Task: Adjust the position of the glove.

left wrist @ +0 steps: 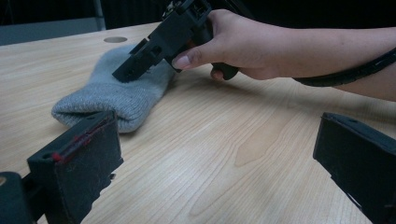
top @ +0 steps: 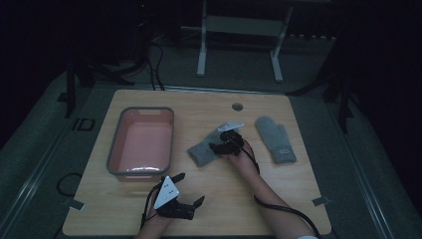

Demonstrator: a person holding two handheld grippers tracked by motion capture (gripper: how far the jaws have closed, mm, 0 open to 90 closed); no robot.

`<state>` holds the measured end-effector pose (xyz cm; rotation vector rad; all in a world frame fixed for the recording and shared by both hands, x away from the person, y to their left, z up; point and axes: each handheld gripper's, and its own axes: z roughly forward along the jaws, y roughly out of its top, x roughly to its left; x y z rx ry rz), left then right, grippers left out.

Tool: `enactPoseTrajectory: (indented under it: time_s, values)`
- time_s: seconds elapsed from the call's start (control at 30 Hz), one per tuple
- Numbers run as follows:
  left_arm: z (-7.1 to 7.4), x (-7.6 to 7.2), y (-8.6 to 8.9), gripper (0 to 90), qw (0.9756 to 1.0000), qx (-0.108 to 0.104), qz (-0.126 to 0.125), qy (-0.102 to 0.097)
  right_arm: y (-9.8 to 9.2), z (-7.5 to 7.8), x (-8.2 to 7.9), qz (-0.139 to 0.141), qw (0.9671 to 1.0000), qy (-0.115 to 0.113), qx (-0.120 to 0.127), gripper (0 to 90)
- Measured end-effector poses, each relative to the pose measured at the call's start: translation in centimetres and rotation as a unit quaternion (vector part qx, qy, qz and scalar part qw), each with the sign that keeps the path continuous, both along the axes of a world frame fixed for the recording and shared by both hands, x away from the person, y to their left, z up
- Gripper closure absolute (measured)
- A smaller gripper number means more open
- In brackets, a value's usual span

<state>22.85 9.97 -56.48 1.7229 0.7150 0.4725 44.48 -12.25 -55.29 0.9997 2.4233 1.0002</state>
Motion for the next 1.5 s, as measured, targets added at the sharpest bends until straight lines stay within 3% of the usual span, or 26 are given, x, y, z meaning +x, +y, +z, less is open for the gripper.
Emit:
enactPoseTrajectory:
  time_s: [0.13, 0.17, 0.2, 0.23, 0.4, 0.53, 0.7, 0.73, 0.8, 0.83, 0.87, 0.97, 1.1, 1.17, 1.27, 1.33, 1.37, 1.5]
  values:
    - [0.0, 0.0, 0.0, 1.3, 1.0, 0.001, 0.0, -0.002, -0.3, -0.1, 0.3, 0.021, 0.9997, 0.005, 0.01, 58.4]
    - [0.0, 0.0, 0.0, 1.3, 1.0, 0.001, 0.0, -0.002, -0.3, -0.1, 0.3, 0.021, 0.9997, 0.005, 0.01, 58.4]
    - [0.0, 0.0, 0.0, 1.3, 1.0, 0.0, 0.0, -0.002, -0.3, 0.0, 0.3, 0.035, 0.9993, 0.007, 0.009, 68.1]
    - [0.0, 0.0, 0.0, 1.3, 1.0, -0.001, 0.001, -0.001, -0.3, 0.1, 0.4, 0.04, 0.9991, 0.008, 0.01, 72.3]
    - [0.1, 0.1, 0.2, 1.3, 0.9999, -0.01, 0.004, 0.001, -0.8, 0.9, 0.5, 0.06, 0.9979, 0.018, 0.015, 78.3]
    - [0.1, 0.1, 0.4, 1.3, 0.9999, -0.011, 0.008, 0.0, -1.9, 2.6, -0.5, 0.112, 0.9936, 0.011, 0.011, 79.4]
    - [0.2, 0.1, 0.4, 1.3, 0.9998, -0.014, 0.012, -0.001, -3.4, 4.9, -2.1, 0.187, 0.9824, -0.005, 0.011, 79.5]
    - [0.2, 0.2, 0.4, 1.3, 0.9998, -0.015, 0.012, -0.001, -3.6, 5.4, -2.4, 0.203, 0.979, -0.008, 0.006, 79.5]
    - [0.2, 0.2, 0.4, 1.3, 0.9998, -0.015, 0.014, 0.001, -4.1, 6.3, -3.2, 0.245, 0.9692, -0.017, 0.013, 79.4]
    - [0.2, 0.2, 0.4, 1.3, 0.9998, -0.015, 0.014, 0.001, -4.1, 6.3, -3.2, 0.245, 0.9692, -0.017, 0.013, 79.4]
    - [0.2, 0.2, 0.4, 1.3, 0.9997, -0.018, 0.014, 0.001, -4.5, 7.0, -3.9, 0.286, 0.9579, -0.011, 0.019, 79.4]
    - [0.2, 0.2, 0.4, 1.3, 0.9998, -0.018, 0.013, 0.001, -4.9, 7.0, -4.4, 0.317, 0.948, -0.008, 0.022, 79.1]
    - [0.2, 0.1, 0.4, 1.3, 0.9998, -0.017, 0.012, 0.001, -4.8, 5.5, -4.1, 0.345, 0.9386, 0.012, 0.008, 78.8]
    - [0.2, 0.1, 0.4, 1.3, 0.9998, -0.015, 0.011, 0.002, -4.6, 4.4, -3.8, 0.354, 0.9348, 0.028, 0.005, 78.6]
    - [0.2, 0.1, 0.4, 1.3, 0.9998, -0.015, 0.012, 0.0, -4.1, 2.7, -3.0, 0.358, 0.9325, 0.048, -0.005, 78.2]
    - [0.2, 0.1, 0.4, 1.3, 0.9998, -0.015, 0.01, -0.001, -3.8, 1.8, -2.6, 0.361, 0.9311, 0.044, -0.024, 75.7]
    - [0.2, 0.1, 0.4, 1.3, 0.9998, -0.015, 0.01, -0.001, -3.7, 1.5, -2.4, 0.359, 0.9318, 0.046, -0.032, 73.4]
    - [0.2, 0.1, 0.4, 1.3, 0.9998, -0.016, 0.009, 0.0, -3.4, 1.4, -1.9, 0.362, 0.9296, 0.055, -0.039, 58.9]
